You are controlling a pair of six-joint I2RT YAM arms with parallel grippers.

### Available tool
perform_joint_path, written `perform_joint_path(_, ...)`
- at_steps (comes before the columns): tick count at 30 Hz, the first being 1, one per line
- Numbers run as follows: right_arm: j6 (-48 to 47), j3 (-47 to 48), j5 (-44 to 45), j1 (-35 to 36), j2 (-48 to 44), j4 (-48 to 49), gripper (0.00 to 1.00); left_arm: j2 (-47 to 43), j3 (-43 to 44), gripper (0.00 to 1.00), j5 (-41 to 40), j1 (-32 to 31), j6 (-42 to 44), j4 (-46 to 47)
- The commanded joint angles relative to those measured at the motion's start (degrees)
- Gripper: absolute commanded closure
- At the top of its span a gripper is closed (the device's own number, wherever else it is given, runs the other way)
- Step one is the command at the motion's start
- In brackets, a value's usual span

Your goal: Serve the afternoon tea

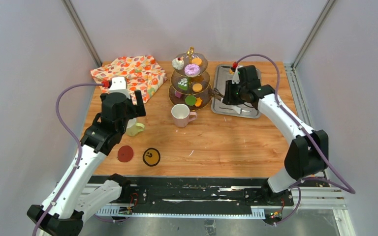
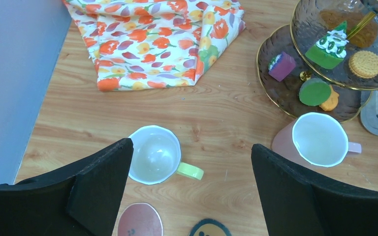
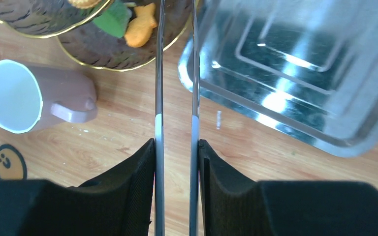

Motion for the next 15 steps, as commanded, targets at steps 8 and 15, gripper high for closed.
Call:
perform_joint_path(8, -4.9, 0.6, 11.8, -8.5, -3.4, -0.2, 0.63, 1.1, -0.2, 0.05, 0.9, -0.1, -0.5, 2.1)
perform_joint_path(15, -8.0, 13.3, 19.4, -8.7, 9.6, -0.5, 0.59, 0.6, -0.2, 0.05, 0.5, -0.2, -0.4, 1.7)
